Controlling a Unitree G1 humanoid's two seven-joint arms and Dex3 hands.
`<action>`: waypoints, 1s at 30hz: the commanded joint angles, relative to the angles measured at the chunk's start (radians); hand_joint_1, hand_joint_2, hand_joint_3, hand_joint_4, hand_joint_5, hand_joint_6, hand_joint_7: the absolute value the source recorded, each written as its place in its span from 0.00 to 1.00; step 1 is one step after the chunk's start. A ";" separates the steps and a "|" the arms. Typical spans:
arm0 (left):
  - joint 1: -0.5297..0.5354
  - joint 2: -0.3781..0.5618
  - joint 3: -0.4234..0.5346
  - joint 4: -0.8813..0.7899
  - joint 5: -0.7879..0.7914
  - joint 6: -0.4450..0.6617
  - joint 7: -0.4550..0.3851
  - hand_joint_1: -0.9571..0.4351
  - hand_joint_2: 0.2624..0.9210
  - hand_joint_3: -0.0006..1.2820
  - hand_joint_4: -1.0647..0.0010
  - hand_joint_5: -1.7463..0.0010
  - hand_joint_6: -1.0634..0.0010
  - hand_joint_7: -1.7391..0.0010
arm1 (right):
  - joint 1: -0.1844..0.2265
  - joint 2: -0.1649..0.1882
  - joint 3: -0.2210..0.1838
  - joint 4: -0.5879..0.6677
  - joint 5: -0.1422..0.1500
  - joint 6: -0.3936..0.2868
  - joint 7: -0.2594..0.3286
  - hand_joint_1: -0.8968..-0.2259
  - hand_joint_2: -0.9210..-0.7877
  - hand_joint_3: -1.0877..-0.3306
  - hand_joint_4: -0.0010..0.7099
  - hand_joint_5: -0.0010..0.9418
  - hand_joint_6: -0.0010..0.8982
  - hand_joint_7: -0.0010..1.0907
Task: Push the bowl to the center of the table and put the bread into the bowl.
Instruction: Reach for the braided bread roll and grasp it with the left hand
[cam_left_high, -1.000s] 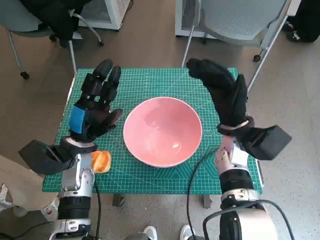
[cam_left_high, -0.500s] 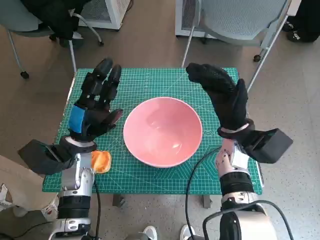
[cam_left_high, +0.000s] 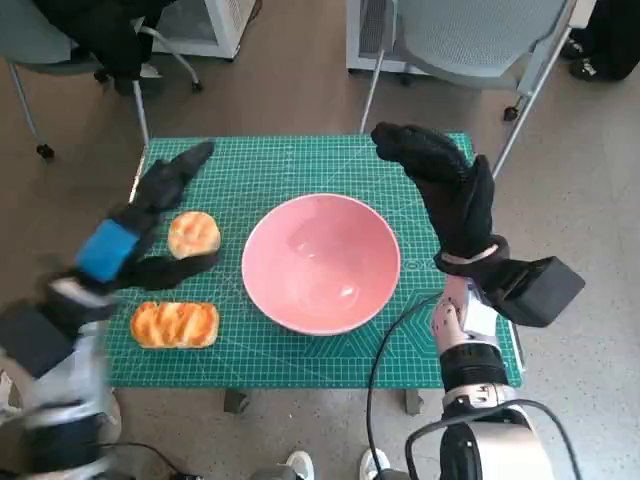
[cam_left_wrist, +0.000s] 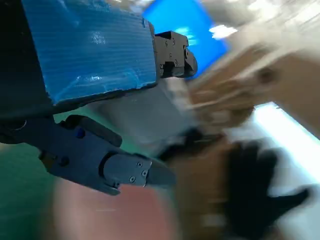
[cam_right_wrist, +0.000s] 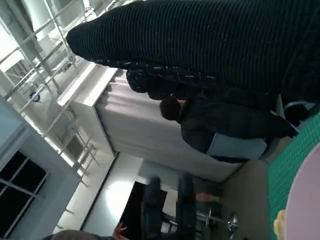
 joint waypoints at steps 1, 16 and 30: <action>0.177 0.133 0.019 -0.422 0.269 0.434 -0.008 0.52 0.64 0.01 0.97 0.99 0.94 0.84 | 0.044 -0.001 0.010 -0.013 -0.007 0.016 -0.017 0.34 0.00 0.28 0.08 0.00 0.12 0.05; 0.261 0.151 -0.055 -0.532 0.409 0.596 -0.016 0.63 0.63 0.00 0.94 1.00 0.81 0.96 | 0.023 0.007 0.008 0.021 -0.008 0.012 -0.027 0.38 0.00 0.27 0.08 0.00 0.12 0.06; 0.244 0.157 -0.236 -0.480 0.525 0.695 -0.010 0.66 0.64 0.01 0.92 1.00 0.78 0.98 | 0.016 0.009 0.004 0.036 -0.001 0.020 -0.015 0.37 0.00 0.27 0.08 0.00 0.12 0.06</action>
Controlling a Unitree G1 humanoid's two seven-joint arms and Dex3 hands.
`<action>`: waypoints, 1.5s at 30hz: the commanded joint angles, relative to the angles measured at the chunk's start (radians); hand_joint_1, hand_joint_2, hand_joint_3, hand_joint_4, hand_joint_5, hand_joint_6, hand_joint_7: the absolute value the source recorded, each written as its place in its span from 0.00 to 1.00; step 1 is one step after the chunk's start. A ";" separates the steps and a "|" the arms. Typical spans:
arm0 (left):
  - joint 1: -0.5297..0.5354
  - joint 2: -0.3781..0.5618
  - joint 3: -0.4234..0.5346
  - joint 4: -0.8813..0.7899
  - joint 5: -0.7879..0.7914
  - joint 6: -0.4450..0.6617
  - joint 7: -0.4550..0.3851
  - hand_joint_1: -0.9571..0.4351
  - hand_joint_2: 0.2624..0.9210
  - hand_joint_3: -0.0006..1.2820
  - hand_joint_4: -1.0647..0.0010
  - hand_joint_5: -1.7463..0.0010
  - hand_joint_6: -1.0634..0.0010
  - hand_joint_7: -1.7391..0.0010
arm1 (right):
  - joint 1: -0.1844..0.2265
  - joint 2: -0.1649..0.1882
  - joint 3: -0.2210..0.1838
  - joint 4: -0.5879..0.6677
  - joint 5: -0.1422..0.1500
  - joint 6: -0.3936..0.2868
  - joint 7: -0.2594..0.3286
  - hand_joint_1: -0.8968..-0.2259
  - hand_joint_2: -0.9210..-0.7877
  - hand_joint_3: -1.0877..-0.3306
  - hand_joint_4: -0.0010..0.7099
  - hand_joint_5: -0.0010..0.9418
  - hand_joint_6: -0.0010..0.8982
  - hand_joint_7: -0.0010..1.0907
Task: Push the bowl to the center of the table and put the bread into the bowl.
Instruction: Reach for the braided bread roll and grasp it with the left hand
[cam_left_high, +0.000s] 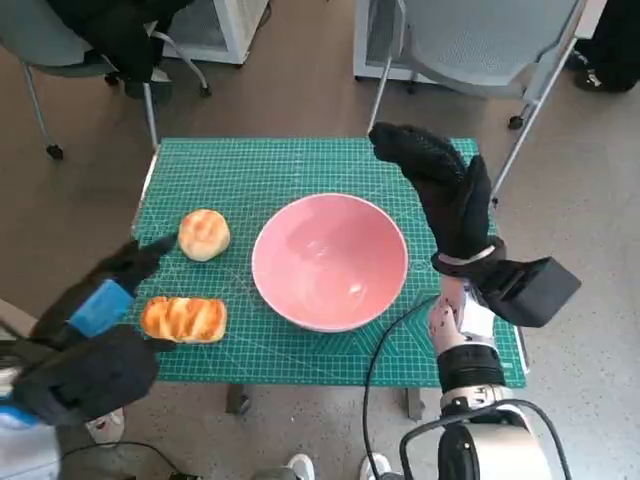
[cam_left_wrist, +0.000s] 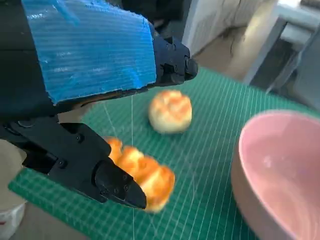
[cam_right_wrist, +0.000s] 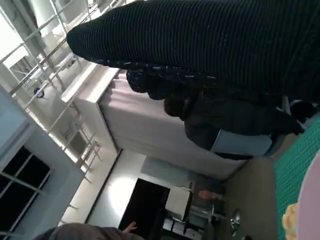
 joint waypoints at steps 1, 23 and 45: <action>-0.012 0.019 -0.068 0.025 0.051 0.031 -0.004 0.66 0.64 0.01 0.92 1.00 0.78 0.98 | 0.015 0.000 -0.001 0.021 0.007 0.018 0.006 0.37 0.00 0.27 0.08 0.00 0.12 0.06; -0.158 -0.020 -0.290 0.263 0.191 0.083 0.008 0.62 0.65 0.01 0.92 1.00 0.75 0.99 | 0.020 -0.008 -0.006 0.011 0.010 0.035 0.020 0.36 0.00 0.28 0.09 0.00 0.11 0.07; -0.265 -0.052 -0.390 0.529 0.238 0.029 0.058 0.62 0.65 0.01 0.91 1.00 0.74 1.00 | 0.028 -0.015 -0.001 0.014 0.002 0.034 0.019 0.36 0.00 0.28 0.09 0.00 0.11 0.08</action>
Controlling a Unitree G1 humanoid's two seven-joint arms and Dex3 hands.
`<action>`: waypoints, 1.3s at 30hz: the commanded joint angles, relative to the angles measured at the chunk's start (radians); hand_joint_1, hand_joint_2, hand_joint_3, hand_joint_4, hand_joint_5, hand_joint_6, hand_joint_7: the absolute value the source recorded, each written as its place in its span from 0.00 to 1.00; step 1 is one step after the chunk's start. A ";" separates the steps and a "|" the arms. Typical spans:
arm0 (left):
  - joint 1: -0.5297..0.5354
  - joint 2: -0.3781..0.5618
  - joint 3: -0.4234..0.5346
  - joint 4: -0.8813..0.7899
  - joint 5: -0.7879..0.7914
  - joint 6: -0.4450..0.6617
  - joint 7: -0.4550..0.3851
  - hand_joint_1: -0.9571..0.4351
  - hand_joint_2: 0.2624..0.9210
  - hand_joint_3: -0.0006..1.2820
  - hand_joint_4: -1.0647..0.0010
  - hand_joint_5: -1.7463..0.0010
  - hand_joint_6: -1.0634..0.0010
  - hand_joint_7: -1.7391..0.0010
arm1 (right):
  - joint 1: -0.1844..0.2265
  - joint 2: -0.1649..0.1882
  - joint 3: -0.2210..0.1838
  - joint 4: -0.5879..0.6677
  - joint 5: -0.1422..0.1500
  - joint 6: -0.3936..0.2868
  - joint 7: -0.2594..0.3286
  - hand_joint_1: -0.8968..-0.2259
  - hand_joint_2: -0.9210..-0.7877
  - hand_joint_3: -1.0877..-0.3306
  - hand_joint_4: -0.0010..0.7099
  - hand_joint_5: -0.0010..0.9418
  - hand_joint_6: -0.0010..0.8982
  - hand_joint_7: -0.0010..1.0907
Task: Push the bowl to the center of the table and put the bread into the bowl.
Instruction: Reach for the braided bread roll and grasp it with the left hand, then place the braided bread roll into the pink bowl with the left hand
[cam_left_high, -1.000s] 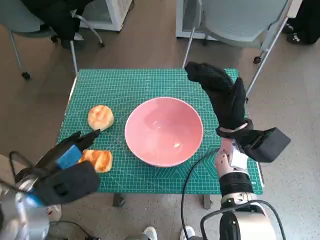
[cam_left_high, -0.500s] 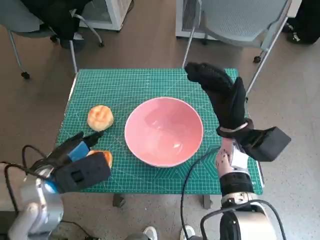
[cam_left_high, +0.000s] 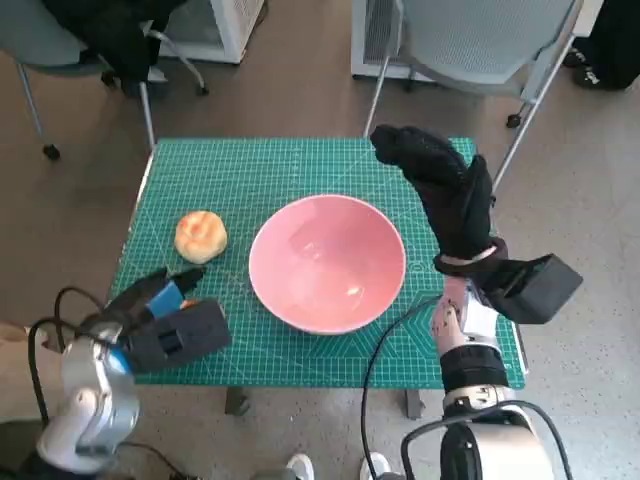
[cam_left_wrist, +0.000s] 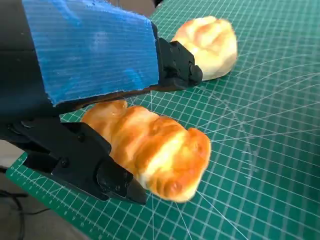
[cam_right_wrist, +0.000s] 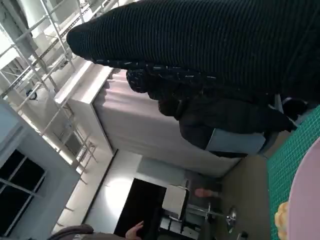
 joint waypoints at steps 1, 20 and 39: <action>-0.027 -0.015 -0.026 0.052 0.021 -0.013 0.011 0.62 0.65 0.01 0.91 1.00 0.74 1.00 | 0.028 -0.007 0.003 0.008 0.001 0.012 0.006 0.36 0.00 0.28 0.09 0.00 0.11 0.08; -0.052 -0.065 -0.050 0.161 0.025 -0.015 0.027 0.63 0.65 0.01 0.90 1.00 0.73 1.00 | 0.037 -0.014 0.002 -0.020 0.008 0.036 0.016 0.36 0.00 0.28 0.09 0.00 0.10 0.09; -0.074 -0.105 -0.071 0.297 0.028 -0.032 0.077 0.83 0.81 0.05 0.47 0.66 0.48 0.98 | 0.045 -0.015 -0.002 -0.029 0.019 0.045 0.033 0.37 0.00 0.27 0.08 0.00 0.08 0.09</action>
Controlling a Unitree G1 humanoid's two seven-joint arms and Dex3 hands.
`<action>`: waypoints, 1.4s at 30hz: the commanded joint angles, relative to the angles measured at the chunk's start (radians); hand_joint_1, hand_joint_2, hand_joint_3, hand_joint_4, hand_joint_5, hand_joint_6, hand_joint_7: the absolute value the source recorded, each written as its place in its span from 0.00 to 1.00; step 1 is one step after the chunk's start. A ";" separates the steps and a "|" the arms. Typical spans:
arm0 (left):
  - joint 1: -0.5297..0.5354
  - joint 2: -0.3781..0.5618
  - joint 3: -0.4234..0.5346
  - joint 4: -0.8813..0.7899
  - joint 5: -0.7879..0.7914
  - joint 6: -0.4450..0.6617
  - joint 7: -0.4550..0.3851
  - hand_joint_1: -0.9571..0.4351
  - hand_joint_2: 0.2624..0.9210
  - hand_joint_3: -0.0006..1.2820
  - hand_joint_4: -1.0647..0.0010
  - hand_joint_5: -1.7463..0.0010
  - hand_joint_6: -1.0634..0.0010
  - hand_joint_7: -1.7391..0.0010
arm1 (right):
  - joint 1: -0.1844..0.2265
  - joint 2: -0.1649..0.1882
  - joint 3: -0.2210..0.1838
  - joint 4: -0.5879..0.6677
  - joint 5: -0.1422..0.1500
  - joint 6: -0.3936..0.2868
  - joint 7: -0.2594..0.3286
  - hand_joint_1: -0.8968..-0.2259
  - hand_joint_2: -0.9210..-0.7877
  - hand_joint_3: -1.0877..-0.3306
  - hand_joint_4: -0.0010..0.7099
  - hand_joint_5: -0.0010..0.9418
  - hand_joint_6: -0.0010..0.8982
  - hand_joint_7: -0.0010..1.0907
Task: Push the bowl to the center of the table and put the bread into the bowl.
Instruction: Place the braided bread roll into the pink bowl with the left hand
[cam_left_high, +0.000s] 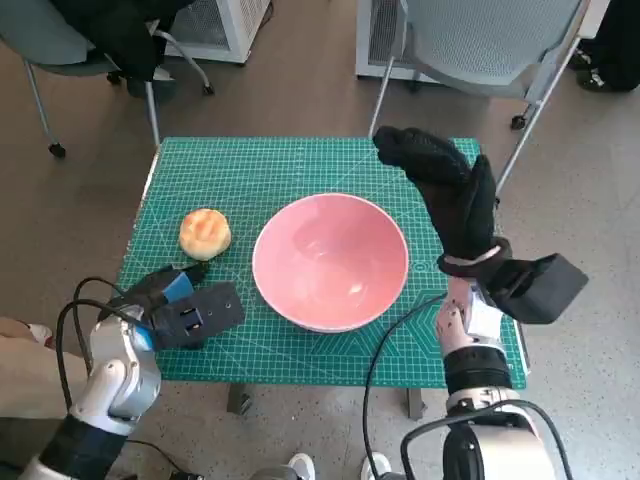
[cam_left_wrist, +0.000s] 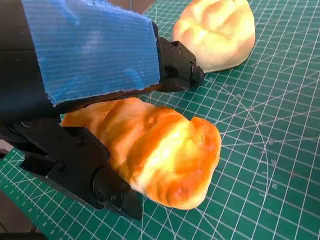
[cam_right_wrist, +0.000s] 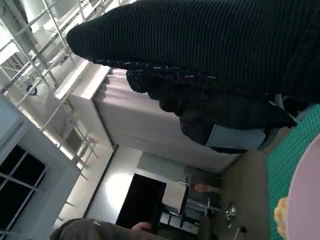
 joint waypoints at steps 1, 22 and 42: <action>0.035 -0.023 -0.029 0.059 0.003 -0.006 0.020 0.86 0.83 0.06 0.43 0.60 0.43 0.97 | 0.021 -0.006 -0.002 0.005 0.018 0.016 0.020 0.37 0.00 0.27 0.07 0.00 0.08 0.10; 0.154 0.000 0.042 -0.134 0.012 -0.086 0.099 0.69 0.55 0.47 0.35 0.21 0.38 0.37 | 0.017 -0.006 0.003 0.013 0.027 0.016 0.027 0.38 0.00 0.27 0.07 0.00 0.07 0.11; 0.184 0.006 0.075 -0.240 0.025 -0.091 0.079 0.69 0.59 0.42 0.35 0.20 0.34 0.42 | 0.009 -0.007 0.002 0.032 0.027 0.017 0.031 0.38 0.00 0.27 0.07 0.00 0.07 0.12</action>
